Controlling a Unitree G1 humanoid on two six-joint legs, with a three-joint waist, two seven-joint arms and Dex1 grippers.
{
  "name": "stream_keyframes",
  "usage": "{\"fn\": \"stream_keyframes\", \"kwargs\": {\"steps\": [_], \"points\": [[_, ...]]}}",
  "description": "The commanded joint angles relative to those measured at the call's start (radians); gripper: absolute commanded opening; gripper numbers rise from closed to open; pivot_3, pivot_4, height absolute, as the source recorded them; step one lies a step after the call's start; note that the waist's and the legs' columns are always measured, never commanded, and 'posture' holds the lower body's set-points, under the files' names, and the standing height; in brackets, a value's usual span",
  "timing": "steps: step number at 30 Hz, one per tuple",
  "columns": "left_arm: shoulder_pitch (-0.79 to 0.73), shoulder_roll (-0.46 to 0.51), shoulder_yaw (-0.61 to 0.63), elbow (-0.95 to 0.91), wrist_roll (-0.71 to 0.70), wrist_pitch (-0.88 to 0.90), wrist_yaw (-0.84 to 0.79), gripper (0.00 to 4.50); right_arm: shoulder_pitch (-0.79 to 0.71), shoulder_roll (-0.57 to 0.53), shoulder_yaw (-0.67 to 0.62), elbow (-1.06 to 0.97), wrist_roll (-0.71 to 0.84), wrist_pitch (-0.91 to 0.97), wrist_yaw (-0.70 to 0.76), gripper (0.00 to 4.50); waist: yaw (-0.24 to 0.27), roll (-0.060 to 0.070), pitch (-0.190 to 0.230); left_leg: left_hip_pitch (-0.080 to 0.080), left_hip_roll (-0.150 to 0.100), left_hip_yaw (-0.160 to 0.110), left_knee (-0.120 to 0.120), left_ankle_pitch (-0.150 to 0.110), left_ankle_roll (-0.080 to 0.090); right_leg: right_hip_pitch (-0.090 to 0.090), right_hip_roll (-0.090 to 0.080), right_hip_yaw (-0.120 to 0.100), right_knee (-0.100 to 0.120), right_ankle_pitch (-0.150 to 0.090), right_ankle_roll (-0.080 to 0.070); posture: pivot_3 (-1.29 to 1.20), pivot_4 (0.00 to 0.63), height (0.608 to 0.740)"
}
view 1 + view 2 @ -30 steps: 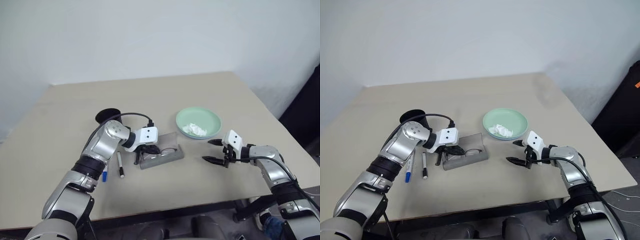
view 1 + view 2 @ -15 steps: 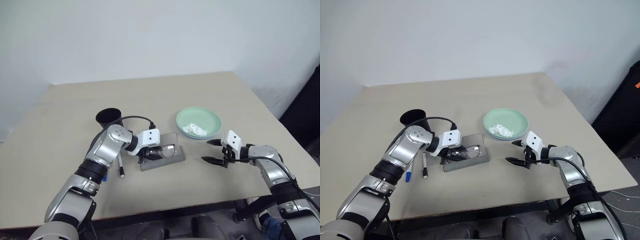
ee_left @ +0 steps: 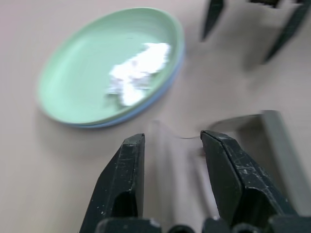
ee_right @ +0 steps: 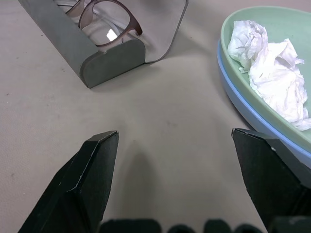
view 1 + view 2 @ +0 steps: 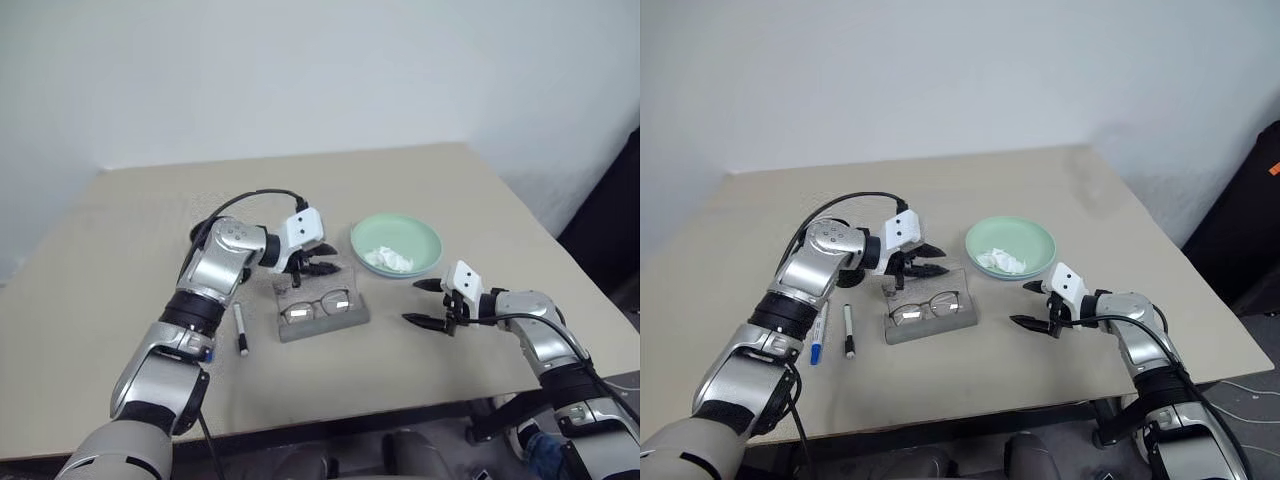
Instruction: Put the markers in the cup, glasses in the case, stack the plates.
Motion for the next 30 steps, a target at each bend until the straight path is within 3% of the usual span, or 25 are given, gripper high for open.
{"fn": "stream_keyframes", "kwargs": {"steps": [1,3,8,14,21,30], "points": [[-0.05,0.018,0.015,0.075,0.047,-0.122,0.077,0.66,-0.024,0.002,-0.012,-0.022,0.01,-0.013,0.002,4.05,0.0,0.0,0.0,0.0,0.0,0.0,0.0,0.0,0.0,0.0,0.0,0.0,0.0,0.0,0.0,0.0,0.0,0.74],[-0.056,0.022,0.003,0.127,0.075,-0.162,0.102,0.02,-0.025,0.002,-0.014,-0.034,0.017,-0.008,0.007,4.05,0.0,0.0,0.0,0.0,0.0,0.0,0.0,0.0,0.0,0.0,0.0,0.0,0.0,0.0,0.0,0.0,0.0,0.74],[-0.058,0.028,-0.037,0.228,0.147,-0.233,0.134,0.02,-0.02,0.001,-0.031,-0.096,0.075,0.039,0.049,4.05,0.0,0.0,0.0,-0.001,0.0,0.0,0.0,0.0,0.0,0.0,0.0,0.0,0.0,0.0,0.0,0.0,0.0,0.74],[-0.043,0.024,-0.041,0.27,0.137,-0.233,0.054,0.02,-0.009,0.0,-0.06,-0.212,0.188,0.132,0.096,4.05,0.001,0.0,0.0,-0.001,0.0,0.0,0.0,0.0,0.0,0.0,0.0,0.0,0.0,0.0,0.0,0.0,0.0,0.74],[0.02,0.064,-0.051,0.165,0.094,-0.199,-0.13,0.02,-0.012,-0.006,-0.06,-0.245,0.216,0.169,0.093,4.05,0.0,0.0,0.0,-0.001,0.0,0.0,0.0,0.0,0.0,0.0,0.0,0.0,0.0,0.0,0.0,0.0,0.0,0.74],[0.141,0.112,-0.052,-0.083,0.039,-0.126,-0.24,0.02,-0.018,0.0,-0.055,-0.24,0.209,0.165,0.084,4.05,0.0,0.0,0.0,-0.001,0.0,0.0,0.0,0.0,0.0,0.0,0.0,0.0,0.0,0.0,0.0,0.0,0.0,0.74]]}}
